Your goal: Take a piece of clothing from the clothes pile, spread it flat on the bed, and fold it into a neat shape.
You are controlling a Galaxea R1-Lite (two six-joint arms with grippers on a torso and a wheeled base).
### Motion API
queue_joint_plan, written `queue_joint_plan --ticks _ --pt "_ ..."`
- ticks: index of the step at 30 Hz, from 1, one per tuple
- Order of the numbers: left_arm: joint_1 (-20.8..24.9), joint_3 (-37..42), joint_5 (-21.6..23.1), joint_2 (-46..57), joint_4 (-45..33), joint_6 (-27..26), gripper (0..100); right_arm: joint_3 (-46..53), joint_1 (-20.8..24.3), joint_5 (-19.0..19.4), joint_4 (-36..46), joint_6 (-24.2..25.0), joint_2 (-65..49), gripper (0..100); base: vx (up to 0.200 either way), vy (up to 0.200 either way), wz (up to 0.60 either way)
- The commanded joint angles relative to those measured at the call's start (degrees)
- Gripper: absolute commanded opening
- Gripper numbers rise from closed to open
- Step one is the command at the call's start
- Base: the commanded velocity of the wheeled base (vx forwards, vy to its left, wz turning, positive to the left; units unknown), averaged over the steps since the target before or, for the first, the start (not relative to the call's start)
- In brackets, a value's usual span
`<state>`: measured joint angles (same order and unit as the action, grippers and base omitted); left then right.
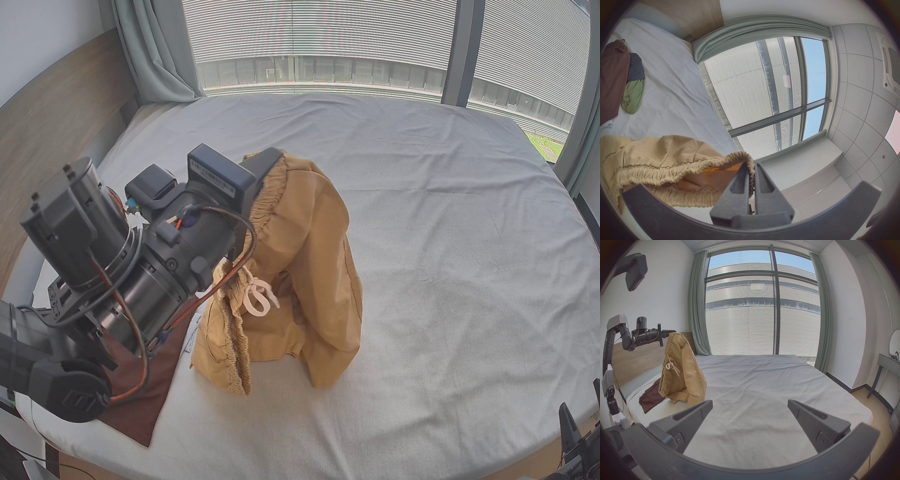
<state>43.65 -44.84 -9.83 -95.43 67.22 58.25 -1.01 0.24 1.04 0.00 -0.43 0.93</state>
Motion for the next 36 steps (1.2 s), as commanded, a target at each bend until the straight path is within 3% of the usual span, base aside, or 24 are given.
queue_joint_plan --ticks 1,14,22,36 --pt "1.0 -1.3 0.1 -2.2 -0.1 -0.1 0 1.0 0.0 0.0 0.0 0.0 -0.9 100 0.000 0.000 0.00" --pt "4.5 -3.2 1.1 -9.3 0.0 -0.6 0 1.0 0.0 0.0 0.0 0.0 -0.9 100 0.000 0.000 0.00" --pt "7.1 -6.3 5.2 -13.9 0.1 -0.6 0 1.0 0.0 0.0 0.0 0.0 -0.9 100 0.000 0.000 0.00" --pt "12.9 -18.6 7.5 -21.4 -0.1 0.0 0 1.0 0.0 0.0 0.0 0.0 -0.9 100 0.000 0.000 0.00"
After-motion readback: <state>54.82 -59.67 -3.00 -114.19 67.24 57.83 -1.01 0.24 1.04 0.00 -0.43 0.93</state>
